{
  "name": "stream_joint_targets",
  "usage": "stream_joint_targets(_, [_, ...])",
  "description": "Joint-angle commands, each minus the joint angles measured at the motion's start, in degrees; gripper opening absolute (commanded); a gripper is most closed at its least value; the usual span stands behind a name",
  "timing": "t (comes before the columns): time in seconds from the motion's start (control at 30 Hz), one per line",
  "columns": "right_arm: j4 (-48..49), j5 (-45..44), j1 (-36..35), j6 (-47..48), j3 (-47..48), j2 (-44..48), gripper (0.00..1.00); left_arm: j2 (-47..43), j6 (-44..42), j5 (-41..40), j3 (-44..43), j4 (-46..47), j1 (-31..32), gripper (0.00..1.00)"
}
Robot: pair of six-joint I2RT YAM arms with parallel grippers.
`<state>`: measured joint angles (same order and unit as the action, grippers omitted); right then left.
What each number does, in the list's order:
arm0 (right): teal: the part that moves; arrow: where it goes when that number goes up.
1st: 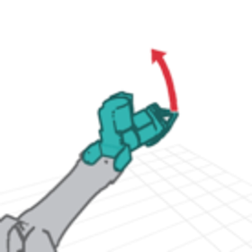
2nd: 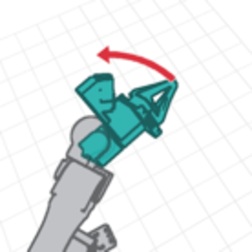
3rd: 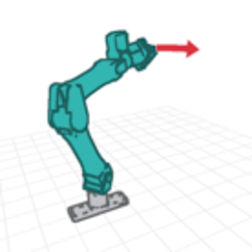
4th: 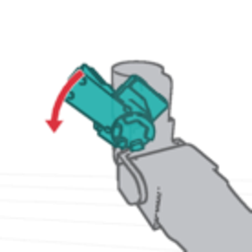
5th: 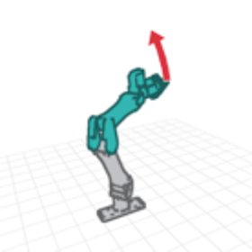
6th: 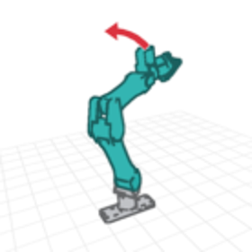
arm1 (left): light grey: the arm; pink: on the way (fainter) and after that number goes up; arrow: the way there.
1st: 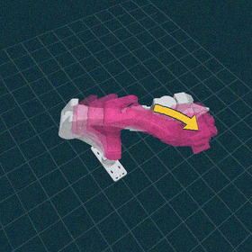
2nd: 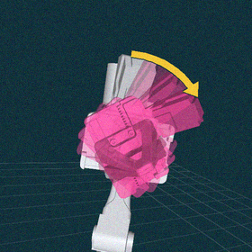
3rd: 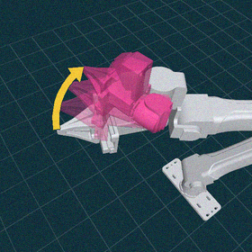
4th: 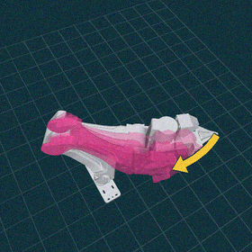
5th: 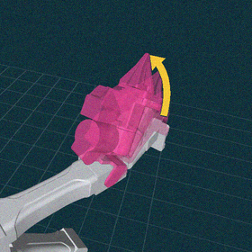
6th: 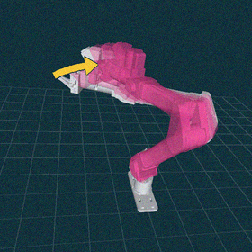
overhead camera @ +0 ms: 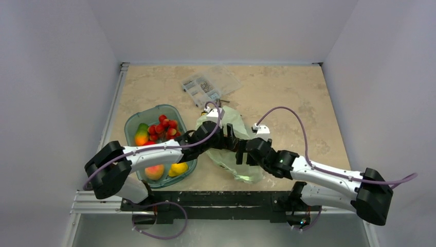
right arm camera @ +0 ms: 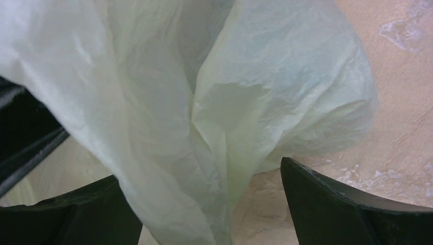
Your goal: Take the fake fruits out of the plastic bag
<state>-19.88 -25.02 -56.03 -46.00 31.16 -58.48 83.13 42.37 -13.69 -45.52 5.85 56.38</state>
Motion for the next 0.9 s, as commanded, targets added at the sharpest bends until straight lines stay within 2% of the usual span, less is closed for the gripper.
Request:
stream_joint_targets(0.0, [0.4, 0.0, -4.0, -1.3, -0.3, -1.8, 0.93, 0.4, 0.0, 7.5, -0.5, 3.7, -3.5, 0.81])
stream_joint_targets(0.07, [-0.9, -3.7, -8.4, -5.5, -1.2, -4.0, 0.92, 2.8, 1.3, 13.9, -1.3, 4.7, -6.4, 0.82])
stream_joint_targets(0.13, [-3.0, -7.0, -11.6, -9.9, -0.5, -6.5, 0.79, 5.8, 1.5, 18.8, -3.0, 5.6, -8.7, 0.85])
stream_joint_targets(0.23, [-7.7, -13.2, -15.1, -17.5, 1.5, -9.4, 0.55, 8.5, 0.2, 19.5, -4.1, 8.8, -9.9, 0.85])
stream_joint_targets(0.33, [-6.5, -11.6, -15.2, -19.4, 0.9, -9.9, 0.49, 9.6, -1.8, 20.2, -6.9, 6.0, -10.0, 0.81])
stream_joint_targets(0.43, [-5.2, -10.4, -15.2, -17.6, -0.3, -4.8, 0.53, 8.0, -2.5, 21.6, -5.0, 7.0, -9.7, 0.76])
stream_joint_targets(0.57, [-3.9, -12.2, -14.9, -14.3, -2.0, 4.7, 0.69, 4.9, -3.6, 20.5, -1.7, 6.4, -8.7, 0.75])
stream_joint_targets(0.67, [-2.8, -12.6, -14.3, -11.2, -1.9, 7.8, 0.81, 2.7, -4.6, 18.3, -0.6, 4.0, -7.3, 0.75])
stream_joint_targets(0.87, [-1.8, -15.9, -12.4, -12.3, -1.2, 5.1, 0.85, 0.0, -8.1, 6.8, -2.4, -3.6, -2.5, 0.74])
